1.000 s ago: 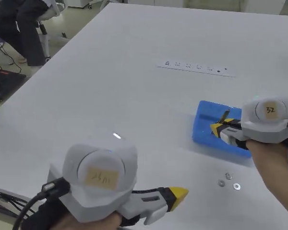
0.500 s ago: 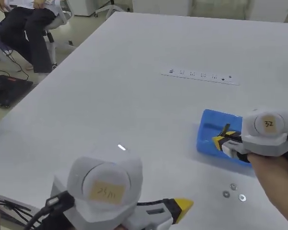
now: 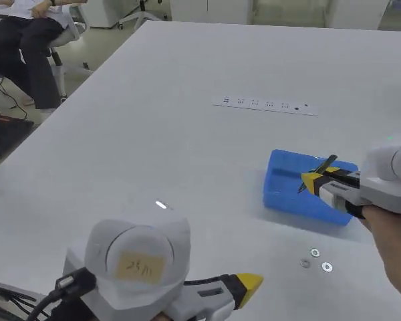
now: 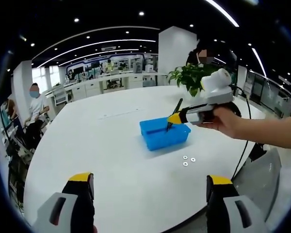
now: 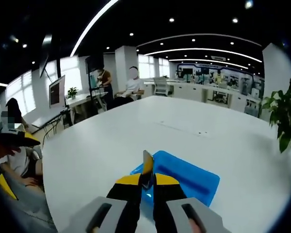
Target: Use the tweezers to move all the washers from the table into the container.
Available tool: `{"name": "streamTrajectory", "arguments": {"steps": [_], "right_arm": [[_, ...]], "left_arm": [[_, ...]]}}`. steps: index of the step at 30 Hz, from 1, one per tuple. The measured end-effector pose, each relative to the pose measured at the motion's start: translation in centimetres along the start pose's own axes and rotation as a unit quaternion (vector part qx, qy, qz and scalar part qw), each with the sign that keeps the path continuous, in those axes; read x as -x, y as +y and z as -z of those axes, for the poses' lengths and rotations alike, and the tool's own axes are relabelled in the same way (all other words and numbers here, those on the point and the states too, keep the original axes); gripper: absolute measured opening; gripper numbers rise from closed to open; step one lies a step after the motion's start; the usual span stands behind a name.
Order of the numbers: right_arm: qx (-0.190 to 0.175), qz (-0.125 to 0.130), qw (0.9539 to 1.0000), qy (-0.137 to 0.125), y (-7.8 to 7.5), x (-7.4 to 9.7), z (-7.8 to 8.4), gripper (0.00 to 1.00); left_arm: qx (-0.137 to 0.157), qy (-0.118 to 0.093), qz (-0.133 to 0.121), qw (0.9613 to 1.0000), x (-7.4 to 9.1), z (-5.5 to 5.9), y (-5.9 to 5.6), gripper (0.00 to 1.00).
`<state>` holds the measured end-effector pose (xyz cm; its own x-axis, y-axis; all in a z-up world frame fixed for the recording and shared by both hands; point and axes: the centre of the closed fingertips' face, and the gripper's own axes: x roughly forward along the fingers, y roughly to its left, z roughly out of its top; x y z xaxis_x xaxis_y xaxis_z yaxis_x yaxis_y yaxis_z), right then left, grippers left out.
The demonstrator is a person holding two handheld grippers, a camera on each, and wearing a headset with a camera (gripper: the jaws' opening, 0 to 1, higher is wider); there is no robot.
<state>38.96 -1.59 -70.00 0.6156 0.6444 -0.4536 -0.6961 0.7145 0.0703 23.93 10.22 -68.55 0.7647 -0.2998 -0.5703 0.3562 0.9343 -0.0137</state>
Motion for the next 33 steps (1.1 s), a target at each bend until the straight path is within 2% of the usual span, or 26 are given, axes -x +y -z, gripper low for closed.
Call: {"name": "streamTrajectory", "arguments": {"steps": [3, 8, 15, 19, 27, 33], "right_arm": [[-0.013, 0.006, 0.9999, -0.009, 0.3, 1.4, 0.4, 0.04], [-0.020, -0.001, 0.9998, 0.005, 1.5, 2.3, 2.5, 0.04], [-0.025, -0.016, 0.9986, 0.043, 2.8, 2.4, 6.0, 0.04], [-0.020, -0.024, 0.9972, 0.068, 3.0, 2.2, 7.9, 0.05], [-0.034, -0.034, 0.9954, 0.084, 2.8, 1.8, 9.0, 0.05], [-0.029, -0.033, 0.9944, 0.096, 2.3, 1.6, 9.9, 0.05]], "left_arm": [[0.000, -0.004, 0.003, 1.0000, 0.1, -0.1, -0.3, 0.99], [-0.003, -0.010, 0.005, 0.9999, 0.2, -0.4, -0.7, 0.99], [-0.006, -0.009, 0.004, 0.9999, 0.5, -0.2, -0.8, 0.99], [0.000, -0.009, 0.001, 1.0000, 0.6, 0.1, -0.7, 0.99], [0.004, -0.009, -0.002, 0.9999, 0.6, 0.1, -0.6, 0.97], [0.002, -0.005, 0.001, 1.0000, 0.4, 0.4, -0.8, 0.97]]}}
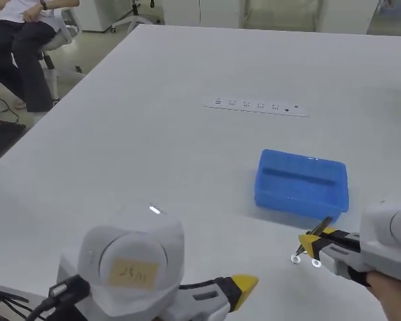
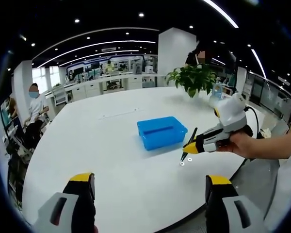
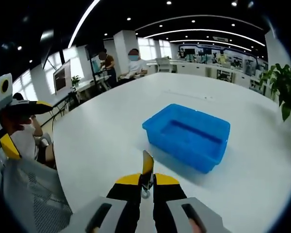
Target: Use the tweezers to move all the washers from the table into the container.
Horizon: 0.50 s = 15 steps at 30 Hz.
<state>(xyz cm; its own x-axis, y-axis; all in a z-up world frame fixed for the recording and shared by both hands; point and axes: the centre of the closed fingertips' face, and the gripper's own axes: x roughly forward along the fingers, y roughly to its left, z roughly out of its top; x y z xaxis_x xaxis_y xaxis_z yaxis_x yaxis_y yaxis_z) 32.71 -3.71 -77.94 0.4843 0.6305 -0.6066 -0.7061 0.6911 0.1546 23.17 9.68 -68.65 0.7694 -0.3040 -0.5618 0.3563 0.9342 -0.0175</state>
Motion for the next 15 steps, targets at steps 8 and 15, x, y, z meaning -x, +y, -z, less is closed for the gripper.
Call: {"name": "streamTrajectory", "arguments": {"steps": [8, 15], "right_arm": [[0.007, 0.004, 1.0000, 0.001, 0.22, -0.18, 0.13, 0.05], [0.039, 0.007, 0.9992, 0.000, 0.77, -0.28, 0.23, 0.04]], "left_arm": [[0.001, -0.001, 0.000, 1.0000, -0.14, -0.11, 0.05, 0.97], [0.000, 0.000, 0.001, 1.0000, -0.27, -0.03, 0.09, 0.97]]}}
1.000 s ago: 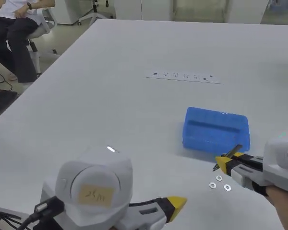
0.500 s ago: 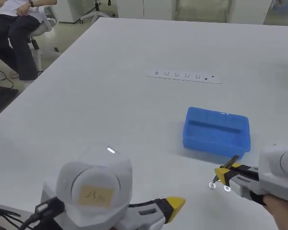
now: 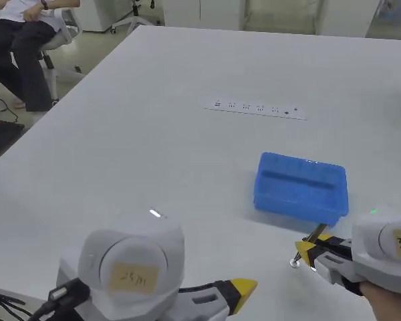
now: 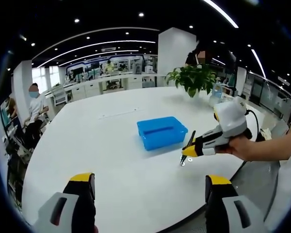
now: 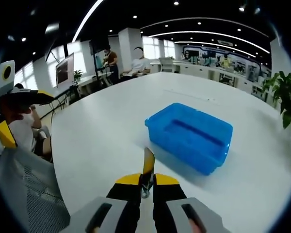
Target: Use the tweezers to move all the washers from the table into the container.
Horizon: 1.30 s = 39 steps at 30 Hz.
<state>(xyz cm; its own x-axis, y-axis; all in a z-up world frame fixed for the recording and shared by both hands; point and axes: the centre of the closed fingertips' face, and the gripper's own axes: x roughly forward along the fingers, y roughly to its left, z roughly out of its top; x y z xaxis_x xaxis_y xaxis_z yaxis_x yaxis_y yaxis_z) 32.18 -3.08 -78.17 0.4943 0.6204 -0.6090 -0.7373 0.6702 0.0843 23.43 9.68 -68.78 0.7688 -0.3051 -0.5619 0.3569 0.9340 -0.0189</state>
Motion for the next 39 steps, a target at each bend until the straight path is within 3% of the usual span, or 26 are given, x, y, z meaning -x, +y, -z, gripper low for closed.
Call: {"name": "streamTrajectory", "arguments": {"steps": [7, 11, 16, 25, 32, 39], "right_arm": [[0.003, 0.004, 1.0000, 0.002, 0.2, 0.1, -0.2, 0.04], [-0.016, -0.001, 0.9999, 0.004, 0.1, 0.4, -0.6, 0.04], [-0.025, -0.005, 0.9996, -0.015, -0.2, 1.2, -2.6, 0.04], [0.008, 0.008, 0.9979, -0.064, -2.1, 2.4, -8.0, 0.04], [0.016, 0.019, 0.9968, -0.077, -3.4, 1.4, -9.8, 0.04], [0.025, 0.021, 0.9972, -0.067, -5.1, -0.7, -9.8, 0.04]], "left_arm": [[-0.004, 0.002, 0.003, 1.0000, -0.1, 0.1, -0.2, 0.97], [-0.006, 0.002, 0.003, 1.0000, 0.0, 0.1, -0.2, 0.97], [-0.003, 0.004, 0.000, 1.0000, 0.0, 0.3, 0.1, 0.97], [-0.003, 0.007, 0.003, 1.0000, -0.2, 0.4, -0.2, 0.97], [0.009, -0.006, 0.003, 0.9999, -0.1, -0.2, 0.0, 0.98], [0.012, -0.002, -0.003, 0.9999, 0.0, 0.0, 0.5, 0.98]]}}
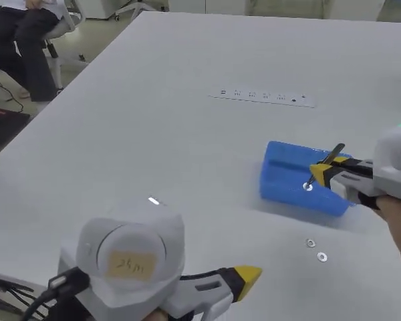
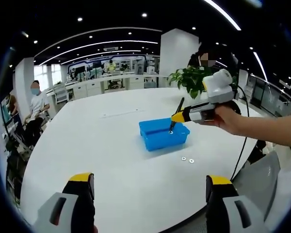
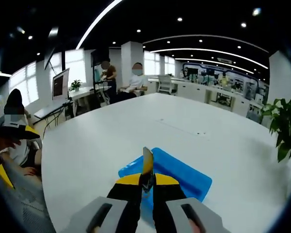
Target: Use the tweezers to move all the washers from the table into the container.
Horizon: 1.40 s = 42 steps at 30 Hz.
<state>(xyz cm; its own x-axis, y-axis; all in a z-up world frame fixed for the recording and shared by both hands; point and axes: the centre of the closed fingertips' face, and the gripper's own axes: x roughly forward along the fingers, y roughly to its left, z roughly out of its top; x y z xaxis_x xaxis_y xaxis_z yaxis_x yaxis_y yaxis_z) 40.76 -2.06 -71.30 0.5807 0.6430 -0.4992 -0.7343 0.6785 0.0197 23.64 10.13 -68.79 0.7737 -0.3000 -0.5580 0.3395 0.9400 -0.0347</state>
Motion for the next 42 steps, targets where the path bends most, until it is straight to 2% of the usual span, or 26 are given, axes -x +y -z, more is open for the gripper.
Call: {"name": "streamTrajectory", "arguments": {"steps": [6, 13, 16, 24, 33, 38, 42], "right_arm": [[-0.010, 0.006, 0.9998, 0.016, -1.1, -1.9, 1.1, 0.04], [-0.019, 0.000, 0.9990, 0.040, -0.8, -3.4, 3.1, 0.04], [-0.017, -0.002, 0.9987, 0.049, -0.6, -3.7, 3.8, 0.04], [-0.013, -0.001, 0.9979, 0.064, -0.6, -3.8, 4.7, 0.04], [-0.026, 0.010, 0.9976, 0.063, -0.8, -3.3, 4.7, 0.05], [-0.024, 0.021, 0.9987, 0.039, -0.8, -1.9, 3.2, 0.05], [-0.024, 0.025, 0.9993, 0.016, -0.7, -0.2, 1.8, 0.05]], "left_arm": [[0.005, 0.007, -0.001, 1.0000, -0.2, 0.3, 0.1, 0.98], [-0.001, 0.015, -0.002, 0.9999, -0.5, 0.3, 0.1, 0.98], [-0.008, 0.017, -0.006, 0.9998, -0.5, 0.3, 0.3, 0.98], [-0.004, 0.016, -0.002, 0.9999, -0.6, 0.3, 0.3, 0.98], [-0.011, 0.011, 0.000, 0.9999, -0.4, 0.0, 0.0, 0.98], [-0.017, 0.006, 0.000, 0.9998, -0.2, -0.3, -0.2, 0.98], [-0.021, 0.008, 0.006, 0.9997, -0.3, -0.1, -0.5, 0.98]]}}
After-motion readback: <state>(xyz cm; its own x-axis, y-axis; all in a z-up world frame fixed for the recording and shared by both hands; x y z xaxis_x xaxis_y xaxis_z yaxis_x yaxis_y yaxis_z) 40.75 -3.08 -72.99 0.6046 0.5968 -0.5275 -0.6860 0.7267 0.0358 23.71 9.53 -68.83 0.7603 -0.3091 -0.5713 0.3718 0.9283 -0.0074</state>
